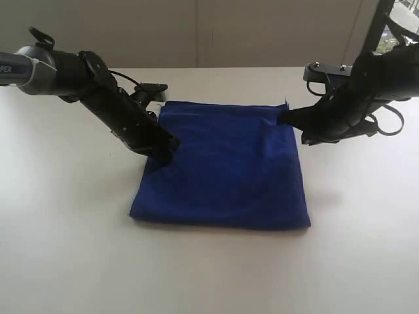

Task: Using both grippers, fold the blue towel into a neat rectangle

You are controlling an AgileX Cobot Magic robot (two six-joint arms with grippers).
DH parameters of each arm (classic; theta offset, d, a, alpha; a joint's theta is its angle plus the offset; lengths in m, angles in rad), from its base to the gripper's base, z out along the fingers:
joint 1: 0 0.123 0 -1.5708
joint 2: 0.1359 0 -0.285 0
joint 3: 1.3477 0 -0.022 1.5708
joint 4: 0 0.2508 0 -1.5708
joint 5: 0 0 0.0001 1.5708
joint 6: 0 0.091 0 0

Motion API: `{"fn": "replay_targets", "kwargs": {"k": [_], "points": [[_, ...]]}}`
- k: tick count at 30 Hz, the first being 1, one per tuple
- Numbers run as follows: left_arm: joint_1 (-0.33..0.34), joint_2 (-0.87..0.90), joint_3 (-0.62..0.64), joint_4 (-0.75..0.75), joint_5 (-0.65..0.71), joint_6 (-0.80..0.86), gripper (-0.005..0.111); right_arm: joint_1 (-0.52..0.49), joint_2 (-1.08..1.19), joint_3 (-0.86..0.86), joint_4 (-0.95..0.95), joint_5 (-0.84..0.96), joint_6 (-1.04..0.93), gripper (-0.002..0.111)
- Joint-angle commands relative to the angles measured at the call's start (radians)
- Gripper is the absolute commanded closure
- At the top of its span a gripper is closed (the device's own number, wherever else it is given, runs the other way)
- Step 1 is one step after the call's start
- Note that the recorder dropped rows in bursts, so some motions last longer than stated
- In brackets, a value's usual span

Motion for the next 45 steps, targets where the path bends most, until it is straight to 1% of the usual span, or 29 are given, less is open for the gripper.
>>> {"fn": "replay_targets", "kwargs": {"k": [1, 5, 8, 12, 16, 19, 22, 33, 45], "points": [[-0.005, 0.005, 0.017, -0.039, -0.023, 0.005, 0.107, 0.025, 0.02, -0.002, 0.031, 0.015, -0.027, 0.086], [-0.005, 0.006, 0.016, -0.075, -0.04, 0.005, 0.107, 0.046, 0.026, -0.002, 0.078, 0.01, -0.069, 0.085], [-0.005, 0.006, 0.016, -0.092, -0.041, 0.005, 0.107, 0.05, 0.028, -0.002, 0.079, 0.0, -0.069, 0.085], [-0.005, 0.006, 0.016, -0.18, -0.028, 0.049, 0.107, 0.05, 0.06, -0.002, 0.079, -0.015, -0.069, 0.085], [-0.005, 0.006, 0.016, -0.183, -0.02, 0.064, 0.107, 0.05, 0.064, 0.0, 0.079, -0.023, -0.069, 0.086], [-0.005, 0.006, 0.016, -0.183, -0.02, 0.067, 0.107, 0.05, 0.07, 0.0, 0.079, -0.02, -0.069, 0.092], [-0.005, 0.006, 0.016, -0.183, -0.02, 0.067, 0.107, 0.05, 0.076, 0.0, 0.065, -0.015, -0.073, 0.108], [-0.005, 0.006, 0.016, -0.181, -0.02, 0.069, 0.107, 0.05, 0.023, -0.002, -0.028, 0.02, -0.065, 0.108], [-0.005, 0.006, 0.016, -0.179, -0.02, 0.069, 0.107, 0.05, 0.07, 0.0, -0.055, 0.057, -0.065, 0.108]]}}
